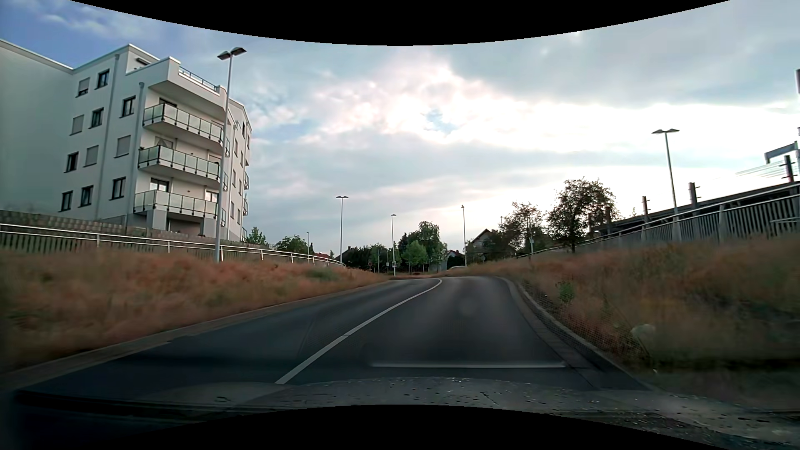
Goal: Follow the waypoints while adhering to traffic rules and regulations
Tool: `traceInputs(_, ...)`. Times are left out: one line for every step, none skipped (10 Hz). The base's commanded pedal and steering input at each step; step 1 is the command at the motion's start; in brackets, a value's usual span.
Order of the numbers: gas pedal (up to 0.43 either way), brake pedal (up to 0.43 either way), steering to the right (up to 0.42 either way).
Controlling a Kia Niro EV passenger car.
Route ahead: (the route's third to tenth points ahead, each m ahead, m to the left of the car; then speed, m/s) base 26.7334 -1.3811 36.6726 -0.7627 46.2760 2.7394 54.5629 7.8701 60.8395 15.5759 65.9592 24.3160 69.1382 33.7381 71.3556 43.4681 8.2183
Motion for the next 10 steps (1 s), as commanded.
traceInputs(0.197,0.000,0.084)
traceInputs(0.197,0.000,0.075)
traceInputs(0.197,0.000,0.072)
traceInputs(0.197,0.000,0.066)
traceInputs(0.197,0.000,0.058)
traceInputs(0.197,0.000,0.048)
traceInputs(0.197,0.000,0.042)
traceInputs(0.197,0.000,0.036)
traceInputs(0.197,0.000,0.032)
traceInputs(0.197,0.000,0.029)
